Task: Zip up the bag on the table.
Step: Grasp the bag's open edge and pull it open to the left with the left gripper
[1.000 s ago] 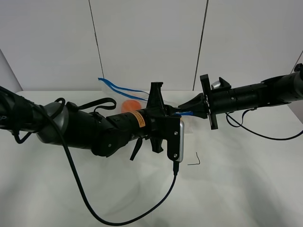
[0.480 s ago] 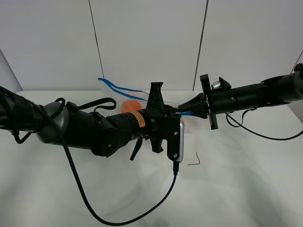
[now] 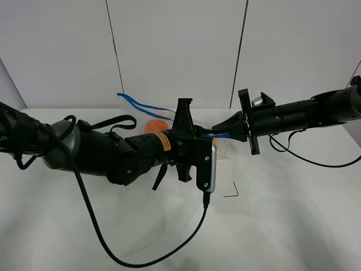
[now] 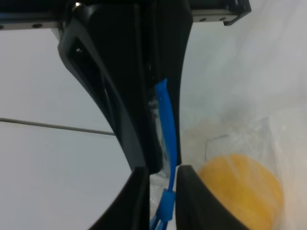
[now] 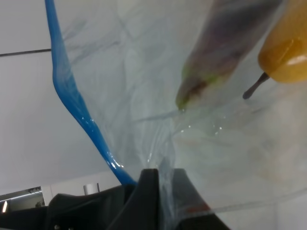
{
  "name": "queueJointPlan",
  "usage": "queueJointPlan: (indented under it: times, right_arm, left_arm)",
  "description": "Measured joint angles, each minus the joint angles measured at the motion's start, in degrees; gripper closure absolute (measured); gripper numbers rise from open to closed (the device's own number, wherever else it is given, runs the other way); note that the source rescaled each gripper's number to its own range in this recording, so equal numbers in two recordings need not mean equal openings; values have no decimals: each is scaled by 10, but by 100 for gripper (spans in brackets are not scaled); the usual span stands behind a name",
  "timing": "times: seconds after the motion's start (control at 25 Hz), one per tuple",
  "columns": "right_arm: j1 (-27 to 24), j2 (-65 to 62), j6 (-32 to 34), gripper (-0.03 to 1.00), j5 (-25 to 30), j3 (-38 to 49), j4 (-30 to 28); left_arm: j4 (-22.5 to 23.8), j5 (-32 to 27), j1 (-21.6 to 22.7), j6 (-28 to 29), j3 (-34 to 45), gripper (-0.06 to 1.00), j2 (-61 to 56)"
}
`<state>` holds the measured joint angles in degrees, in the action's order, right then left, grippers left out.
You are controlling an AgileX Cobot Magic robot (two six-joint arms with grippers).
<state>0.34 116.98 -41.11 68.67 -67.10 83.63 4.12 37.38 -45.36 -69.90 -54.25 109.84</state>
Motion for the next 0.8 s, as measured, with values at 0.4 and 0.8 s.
queueJointPlan:
  times: [0.4,0.8]
  right_arm:
    - [0,0,0,97,0,0,0]
    - [0,0,2,97,0,0,1]
  left_arm:
    - [1,-1,0,-1,0,94,0]
    - [6,-1,11,-1,0,94,0]
